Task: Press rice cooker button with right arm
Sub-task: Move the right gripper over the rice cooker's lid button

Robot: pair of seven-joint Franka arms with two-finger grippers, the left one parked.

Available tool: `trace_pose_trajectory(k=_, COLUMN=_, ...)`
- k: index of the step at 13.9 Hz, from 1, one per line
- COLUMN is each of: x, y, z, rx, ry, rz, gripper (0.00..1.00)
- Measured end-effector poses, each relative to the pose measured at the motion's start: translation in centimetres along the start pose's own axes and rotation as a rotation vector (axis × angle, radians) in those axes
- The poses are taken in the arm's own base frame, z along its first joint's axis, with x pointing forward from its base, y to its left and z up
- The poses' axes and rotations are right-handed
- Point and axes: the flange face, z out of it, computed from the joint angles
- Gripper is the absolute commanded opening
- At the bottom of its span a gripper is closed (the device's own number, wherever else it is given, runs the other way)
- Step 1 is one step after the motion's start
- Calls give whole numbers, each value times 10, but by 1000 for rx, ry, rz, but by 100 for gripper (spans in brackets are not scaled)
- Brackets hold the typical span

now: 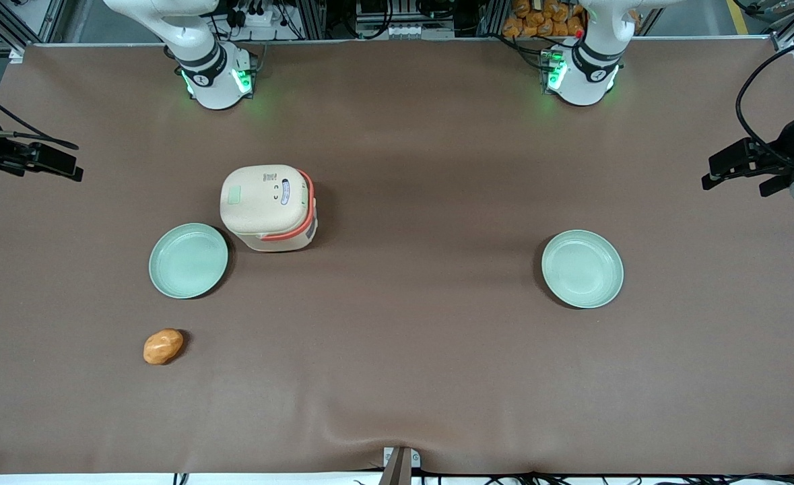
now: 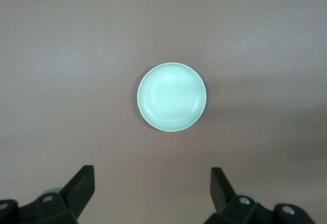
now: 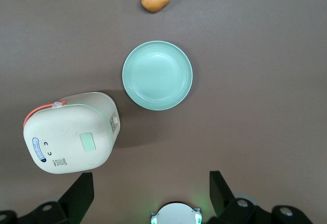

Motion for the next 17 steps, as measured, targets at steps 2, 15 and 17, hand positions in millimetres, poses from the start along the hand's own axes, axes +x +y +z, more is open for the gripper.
trace_pose_trajectory(k=2, x=0, y=0, z=0, rx=0, ry=0, rz=-2, gripper=100)
trace_pose_trajectory(k=15, x=-18, y=-102, z=6, rx=-30, ry=-8, rz=-148, gripper=100)
trace_pose_trajectory(k=17, x=-26, y=-132, z=12, rx=-42, ry=-16, rz=-175, gripper=100)
